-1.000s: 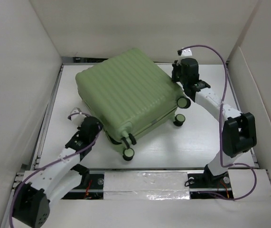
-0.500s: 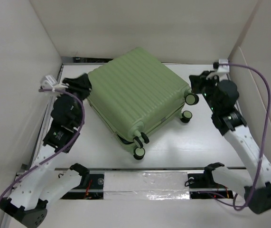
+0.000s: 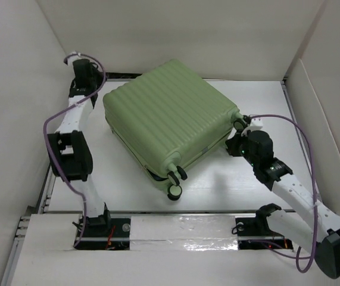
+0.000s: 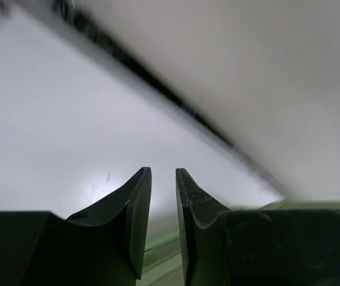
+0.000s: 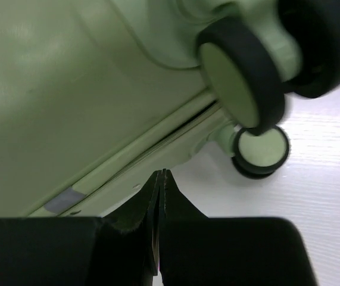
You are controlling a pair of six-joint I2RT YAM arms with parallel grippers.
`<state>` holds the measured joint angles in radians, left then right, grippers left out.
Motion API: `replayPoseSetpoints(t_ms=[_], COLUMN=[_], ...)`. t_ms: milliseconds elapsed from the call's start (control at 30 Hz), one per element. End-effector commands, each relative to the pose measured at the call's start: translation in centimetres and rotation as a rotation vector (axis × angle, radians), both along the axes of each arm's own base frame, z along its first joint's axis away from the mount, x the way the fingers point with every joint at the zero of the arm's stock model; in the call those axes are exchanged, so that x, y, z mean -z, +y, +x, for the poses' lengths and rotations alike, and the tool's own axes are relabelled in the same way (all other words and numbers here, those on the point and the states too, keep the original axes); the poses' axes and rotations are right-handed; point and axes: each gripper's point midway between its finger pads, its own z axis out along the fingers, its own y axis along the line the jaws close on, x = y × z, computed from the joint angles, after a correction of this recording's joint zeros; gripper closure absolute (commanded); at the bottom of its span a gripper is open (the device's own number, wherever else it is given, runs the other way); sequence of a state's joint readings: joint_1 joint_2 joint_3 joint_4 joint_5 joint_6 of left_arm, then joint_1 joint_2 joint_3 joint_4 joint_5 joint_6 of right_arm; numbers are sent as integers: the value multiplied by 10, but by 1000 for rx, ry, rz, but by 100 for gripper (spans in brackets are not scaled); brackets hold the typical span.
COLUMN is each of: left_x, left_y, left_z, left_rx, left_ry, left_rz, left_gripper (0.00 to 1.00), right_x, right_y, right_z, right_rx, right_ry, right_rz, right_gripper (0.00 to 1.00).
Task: Pack the luggage
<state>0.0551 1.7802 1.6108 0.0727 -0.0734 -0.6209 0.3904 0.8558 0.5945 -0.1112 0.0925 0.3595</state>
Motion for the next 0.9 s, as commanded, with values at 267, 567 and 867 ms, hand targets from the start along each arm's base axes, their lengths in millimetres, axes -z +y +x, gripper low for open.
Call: replayPoseSetpoints(t_ms=[267,567,867], left_x=[125,139,154], left_y=[-55,-120,-168], left_z=[-8,-133,-278], left_rx=[309,214,279], left_ry=[233,99,40], left_rz=[-128,-164,-184], left_gripper=[83,86,87], right_x=[-24,-67,-111], right_y=[34,87,162], right_z=[71,136,200], right_rx=[25,-82,-337], right_ry=[-72,-172,-132], right_rz=[2,16,-107], right_gripper=[99,99,92])
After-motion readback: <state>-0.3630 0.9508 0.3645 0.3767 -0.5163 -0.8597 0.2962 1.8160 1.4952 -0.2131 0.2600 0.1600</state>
